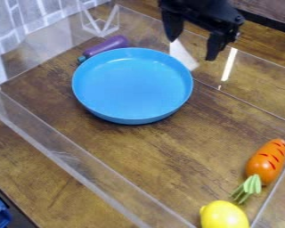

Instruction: Move the carrot to the right side

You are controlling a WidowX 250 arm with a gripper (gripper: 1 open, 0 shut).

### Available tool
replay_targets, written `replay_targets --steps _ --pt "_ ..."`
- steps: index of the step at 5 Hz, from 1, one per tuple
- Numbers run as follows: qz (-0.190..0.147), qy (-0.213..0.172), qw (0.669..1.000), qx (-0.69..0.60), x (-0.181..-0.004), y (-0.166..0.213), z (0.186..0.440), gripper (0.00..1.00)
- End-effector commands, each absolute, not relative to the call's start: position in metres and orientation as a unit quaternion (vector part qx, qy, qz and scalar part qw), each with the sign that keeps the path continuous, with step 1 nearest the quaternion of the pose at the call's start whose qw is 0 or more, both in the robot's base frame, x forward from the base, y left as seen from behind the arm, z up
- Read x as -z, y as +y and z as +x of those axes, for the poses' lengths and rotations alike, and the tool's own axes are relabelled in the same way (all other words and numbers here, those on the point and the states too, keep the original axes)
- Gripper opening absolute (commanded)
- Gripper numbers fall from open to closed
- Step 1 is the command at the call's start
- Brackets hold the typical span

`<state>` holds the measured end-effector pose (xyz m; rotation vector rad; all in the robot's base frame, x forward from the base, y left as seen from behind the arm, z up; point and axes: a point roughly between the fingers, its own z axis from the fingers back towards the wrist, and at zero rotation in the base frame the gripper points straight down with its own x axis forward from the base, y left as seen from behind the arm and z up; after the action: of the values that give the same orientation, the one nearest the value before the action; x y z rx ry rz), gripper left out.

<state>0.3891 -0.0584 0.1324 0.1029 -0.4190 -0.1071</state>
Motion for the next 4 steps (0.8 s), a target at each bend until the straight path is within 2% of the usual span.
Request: replay_targets --steps 1,2,3,4 --pt "0.033 -0.248 0.966 0.061 -0.157 -0.071 0.399 0.0" --pt "0.023 -0.253 0.965 0.067 -0.157 -0.087 0.4 1.0" --pt "0.015 -0.251 0.966 0.054 -0.151 -0.1 0.384 0.0" --pt "0.011 -0.247 0.968 0.043 -0.141 -0.104 0.365 0.0"
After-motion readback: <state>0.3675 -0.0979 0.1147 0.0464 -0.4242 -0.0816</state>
